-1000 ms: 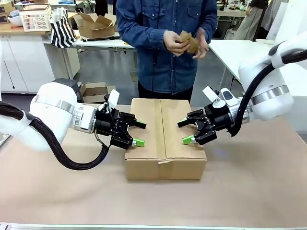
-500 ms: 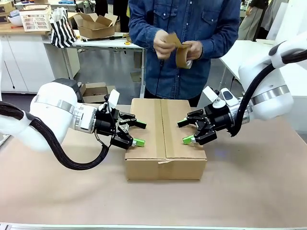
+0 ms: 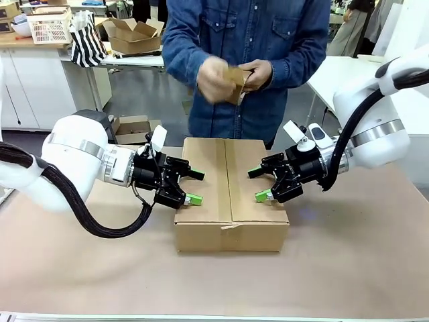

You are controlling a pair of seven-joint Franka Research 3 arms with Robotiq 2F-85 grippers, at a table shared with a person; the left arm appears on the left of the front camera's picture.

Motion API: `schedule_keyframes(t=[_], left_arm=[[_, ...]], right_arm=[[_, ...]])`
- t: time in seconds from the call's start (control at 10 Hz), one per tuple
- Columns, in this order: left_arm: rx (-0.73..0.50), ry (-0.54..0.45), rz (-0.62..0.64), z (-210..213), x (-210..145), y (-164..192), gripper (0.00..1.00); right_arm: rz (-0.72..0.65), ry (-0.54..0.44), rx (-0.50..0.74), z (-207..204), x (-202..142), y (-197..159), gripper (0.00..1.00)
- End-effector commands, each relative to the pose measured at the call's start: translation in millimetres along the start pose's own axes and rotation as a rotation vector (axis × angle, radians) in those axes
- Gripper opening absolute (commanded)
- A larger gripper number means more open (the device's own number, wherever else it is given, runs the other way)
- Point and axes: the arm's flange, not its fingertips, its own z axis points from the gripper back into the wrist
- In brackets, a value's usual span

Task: Pack the gift set into the box.
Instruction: Press and hold the closed box until the human finishes sealing it.

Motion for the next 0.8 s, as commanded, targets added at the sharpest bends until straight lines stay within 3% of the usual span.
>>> schedule_keyframes(t=[0.0,0.7], left_arm=[[-0.007,0.002,-0.005,0.7,0.1,-0.9,1.00],[-0.007,0.002,-0.005,0.7,0.1,-0.9,1.00]], right_arm=[[-0.026,0.002,-0.002,1.1,-0.2,0.9,1.00],[-0.026,0.002,-0.002,1.1,-0.2,0.9,1.00]])
